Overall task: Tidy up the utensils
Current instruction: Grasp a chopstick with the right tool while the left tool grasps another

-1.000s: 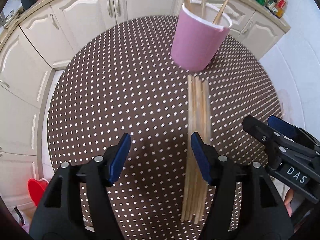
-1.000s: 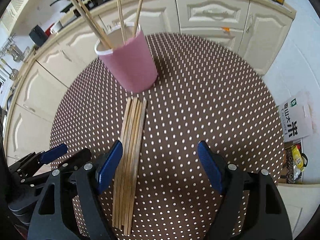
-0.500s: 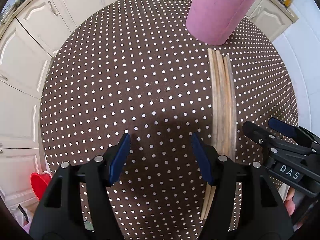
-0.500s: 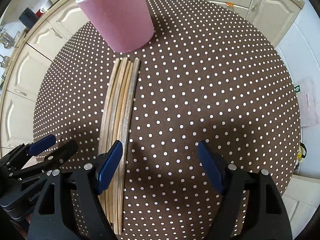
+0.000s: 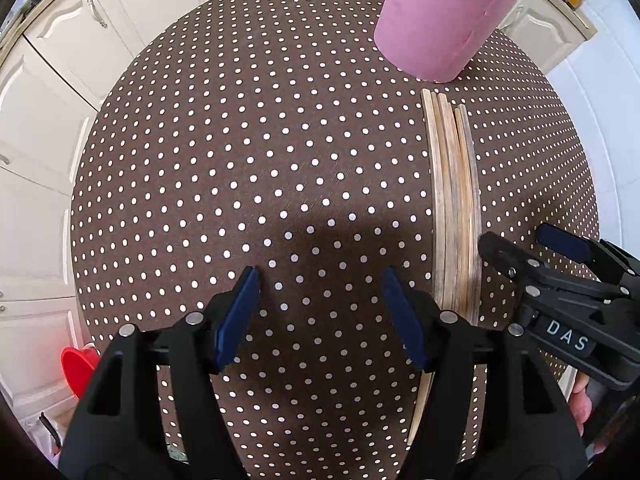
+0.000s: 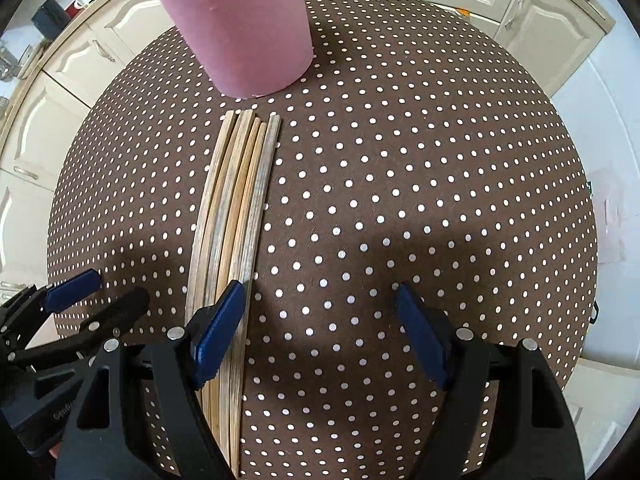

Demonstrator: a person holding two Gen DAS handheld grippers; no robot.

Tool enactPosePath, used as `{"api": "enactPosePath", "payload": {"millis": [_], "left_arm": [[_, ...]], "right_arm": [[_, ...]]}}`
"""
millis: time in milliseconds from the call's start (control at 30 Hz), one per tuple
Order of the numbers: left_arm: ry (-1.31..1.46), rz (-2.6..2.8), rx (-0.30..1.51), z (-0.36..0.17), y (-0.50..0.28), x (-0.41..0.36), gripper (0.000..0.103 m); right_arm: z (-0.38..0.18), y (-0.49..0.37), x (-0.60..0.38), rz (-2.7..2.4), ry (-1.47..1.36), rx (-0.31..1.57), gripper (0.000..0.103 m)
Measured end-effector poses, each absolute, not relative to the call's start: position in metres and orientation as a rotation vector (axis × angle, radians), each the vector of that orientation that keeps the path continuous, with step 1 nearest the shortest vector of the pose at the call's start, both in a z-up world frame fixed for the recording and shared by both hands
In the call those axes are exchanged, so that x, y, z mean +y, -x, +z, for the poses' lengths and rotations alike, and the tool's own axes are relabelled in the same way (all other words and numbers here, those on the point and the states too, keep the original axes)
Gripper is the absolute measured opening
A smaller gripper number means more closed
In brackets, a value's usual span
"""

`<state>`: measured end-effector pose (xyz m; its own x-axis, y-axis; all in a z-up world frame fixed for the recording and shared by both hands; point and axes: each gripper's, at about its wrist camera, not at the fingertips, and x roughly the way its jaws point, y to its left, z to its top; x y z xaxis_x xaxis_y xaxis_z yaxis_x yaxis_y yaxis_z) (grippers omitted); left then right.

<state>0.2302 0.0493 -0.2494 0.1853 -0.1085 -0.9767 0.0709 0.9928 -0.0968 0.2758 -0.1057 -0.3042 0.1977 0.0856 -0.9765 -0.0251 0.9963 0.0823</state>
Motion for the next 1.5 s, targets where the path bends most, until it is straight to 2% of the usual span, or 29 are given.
{"api": "enactPosePath", "payload": {"millis": [333, 467, 567, 733, 800, 867, 967, 1167, 1500], "left_arm": [[0.038, -0.132, 1.382, -0.247, -0.246, 0.049, 0.066], [0.046, -0.124, 1.380, -0.247, -0.251, 0.055, 0.066], [0.046, -0.120, 1.383, -0.248, -0.254, 0.061, 0.066], [0.045, -0.117, 1.379, -0.248, -0.254, 0.070, 0.066], [0.046, -0.120, 1.377, -0.249, -0.255, 0.071, 0.066], [0.045, -0.125, 1.375, -0.248, -0.253, 0.072, 0.066], [0.043, -0.133, 1.372, -0.243, -0.247, 0.064, 0.066], [0.040, -0.166, 1.368, -0.240, -0.247, 0.049, 0.066], [-0.026, -0.178, 1.395, -0.241, -0.256, 0.007, 0.066]], "right_arm": [[-0.308, -0.297, -0.102, 0.048, -0.063, 1.408, 0.076], [-0.309, -0.308, -0.099, 0.037, -0.066, 1.424, 0.074], [-0.310, -0.310, -0.084, 0.010, 0.028, 1.429, 0.068], [-0.304, -0.311, -0.074, 0.032, 0.025, 1.420, 0.045], [-0.301, -0.311, -0.071, 0.050, 0.040, 1.406, 0.023], [-0.298, -0.311, -0.073, 0.043, 0.006, 1.407, 0.009], [-0.297, -0.314, -0.086, 0.049, -0.084, 1.412, 0.005], [-0.299, -0.316, -0.118, 0.103, -0.285, 1.409, 0.005], [-0.295, -0.315, -0.130, 0.153, -0.348, 1.407, 0.005]]}}
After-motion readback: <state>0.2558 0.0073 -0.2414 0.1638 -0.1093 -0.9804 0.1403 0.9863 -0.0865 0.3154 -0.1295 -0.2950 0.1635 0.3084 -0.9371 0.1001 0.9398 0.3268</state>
